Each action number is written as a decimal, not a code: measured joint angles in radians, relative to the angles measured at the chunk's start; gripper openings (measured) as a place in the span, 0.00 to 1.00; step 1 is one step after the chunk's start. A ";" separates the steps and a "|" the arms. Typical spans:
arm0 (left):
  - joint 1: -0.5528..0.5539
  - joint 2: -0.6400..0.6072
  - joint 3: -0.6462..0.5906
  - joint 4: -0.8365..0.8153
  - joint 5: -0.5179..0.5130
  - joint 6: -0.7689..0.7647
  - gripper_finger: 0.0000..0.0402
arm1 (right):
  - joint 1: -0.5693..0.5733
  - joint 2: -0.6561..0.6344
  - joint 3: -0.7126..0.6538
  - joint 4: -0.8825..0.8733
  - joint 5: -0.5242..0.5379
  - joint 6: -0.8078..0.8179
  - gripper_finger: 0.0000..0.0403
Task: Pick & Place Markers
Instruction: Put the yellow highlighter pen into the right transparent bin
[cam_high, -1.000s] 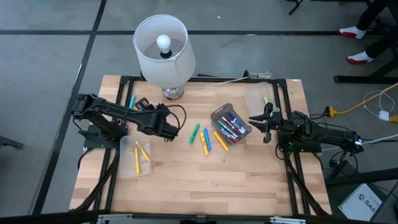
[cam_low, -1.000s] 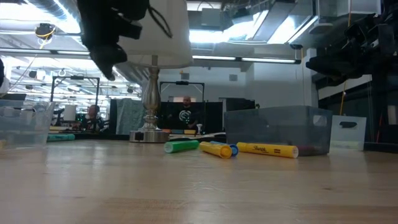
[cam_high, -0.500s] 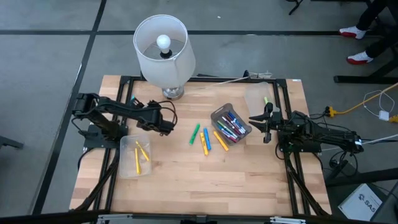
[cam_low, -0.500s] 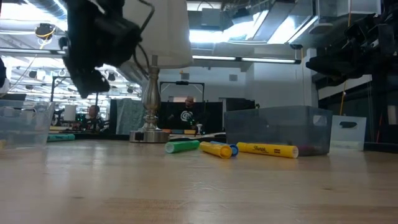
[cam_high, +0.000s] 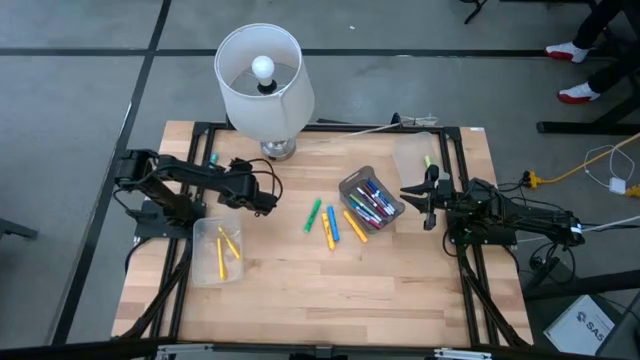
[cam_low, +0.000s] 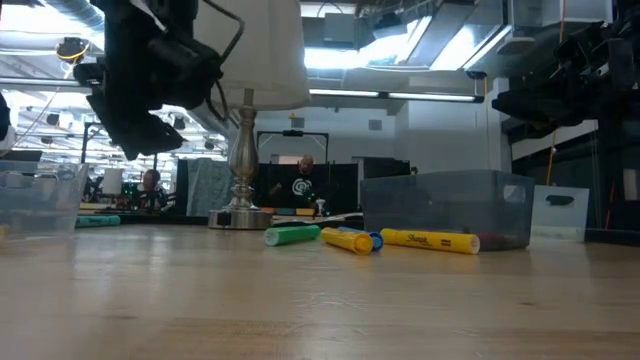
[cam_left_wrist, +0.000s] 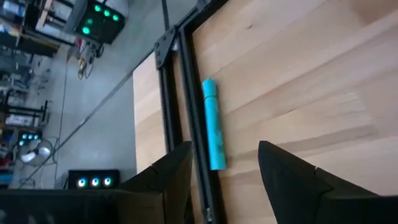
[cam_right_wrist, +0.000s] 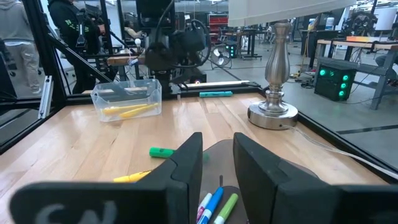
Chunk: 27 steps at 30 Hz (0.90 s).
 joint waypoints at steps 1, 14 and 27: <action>0.007 -0.011 -0.009 -0.002 0.000 0.000 0.44 | 0.000 0.000 0.000 0.000 0.000 0.000 0.22; 0.203 -0.166 -0.195 0.252 0.050 0.148 0.43 | 0.000 0.000 0.000 0.000 0.000 0.000 0.22; 0.435 -0.235 -0.260 0.416 0.128 0.415 0.43 | 0.000 0.000 0.000 0.000 0.000 0.000 0.22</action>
